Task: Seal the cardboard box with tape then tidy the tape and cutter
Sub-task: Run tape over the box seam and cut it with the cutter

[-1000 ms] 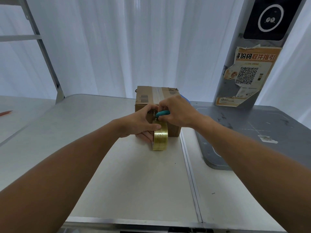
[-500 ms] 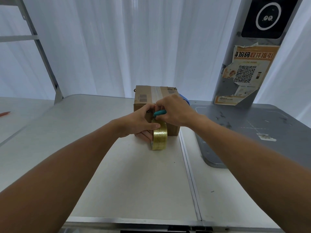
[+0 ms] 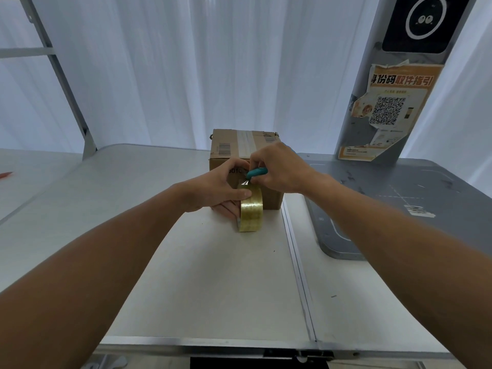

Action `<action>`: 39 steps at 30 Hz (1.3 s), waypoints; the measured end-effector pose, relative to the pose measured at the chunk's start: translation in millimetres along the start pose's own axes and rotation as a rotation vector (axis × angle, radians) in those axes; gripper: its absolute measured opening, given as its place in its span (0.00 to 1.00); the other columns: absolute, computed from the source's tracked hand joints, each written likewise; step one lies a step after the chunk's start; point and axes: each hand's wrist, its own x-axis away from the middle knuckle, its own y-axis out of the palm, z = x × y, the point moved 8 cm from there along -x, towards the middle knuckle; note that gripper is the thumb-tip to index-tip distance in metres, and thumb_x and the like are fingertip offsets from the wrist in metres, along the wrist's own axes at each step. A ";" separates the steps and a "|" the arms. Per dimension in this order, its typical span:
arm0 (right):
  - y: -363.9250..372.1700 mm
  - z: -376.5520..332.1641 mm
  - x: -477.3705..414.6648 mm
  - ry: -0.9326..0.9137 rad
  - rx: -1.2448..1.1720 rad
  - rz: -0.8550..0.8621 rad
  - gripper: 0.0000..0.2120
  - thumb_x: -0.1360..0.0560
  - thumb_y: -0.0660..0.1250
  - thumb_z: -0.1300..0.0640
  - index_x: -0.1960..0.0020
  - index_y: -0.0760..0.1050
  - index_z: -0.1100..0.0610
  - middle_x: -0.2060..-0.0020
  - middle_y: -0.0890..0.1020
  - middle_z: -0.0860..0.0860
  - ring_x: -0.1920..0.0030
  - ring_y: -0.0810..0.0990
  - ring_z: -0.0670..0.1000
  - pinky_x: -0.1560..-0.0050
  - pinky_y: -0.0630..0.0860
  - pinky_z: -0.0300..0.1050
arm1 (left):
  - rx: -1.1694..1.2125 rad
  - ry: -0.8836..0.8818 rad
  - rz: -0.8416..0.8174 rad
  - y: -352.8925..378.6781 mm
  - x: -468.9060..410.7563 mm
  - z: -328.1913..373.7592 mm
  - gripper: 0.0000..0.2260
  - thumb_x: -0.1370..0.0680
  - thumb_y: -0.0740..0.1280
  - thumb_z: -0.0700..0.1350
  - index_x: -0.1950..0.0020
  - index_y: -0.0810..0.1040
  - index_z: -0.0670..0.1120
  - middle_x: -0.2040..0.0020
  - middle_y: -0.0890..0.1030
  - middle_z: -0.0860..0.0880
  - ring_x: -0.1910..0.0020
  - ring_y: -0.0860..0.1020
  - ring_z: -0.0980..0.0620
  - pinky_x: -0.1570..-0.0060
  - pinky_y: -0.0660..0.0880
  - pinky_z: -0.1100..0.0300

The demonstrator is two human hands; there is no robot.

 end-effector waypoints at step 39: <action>-23.5 -11.4 6.0 -0.111 -0.058 0.081 0.09 0.26 0.71 0.53 0.47 0.83 0.54 0.58 0.84 0.48 0.58 0.78 0.47 0.56 0.76 0.41 | -0.262 -0.163 0.006 -22.1 25.4 1.9 0.26 0.24 0.72 0.44 0.34 0.60 0.49 0.54 0.84 0.39 0.59 0.85 0.41 0.51 0.82 0.47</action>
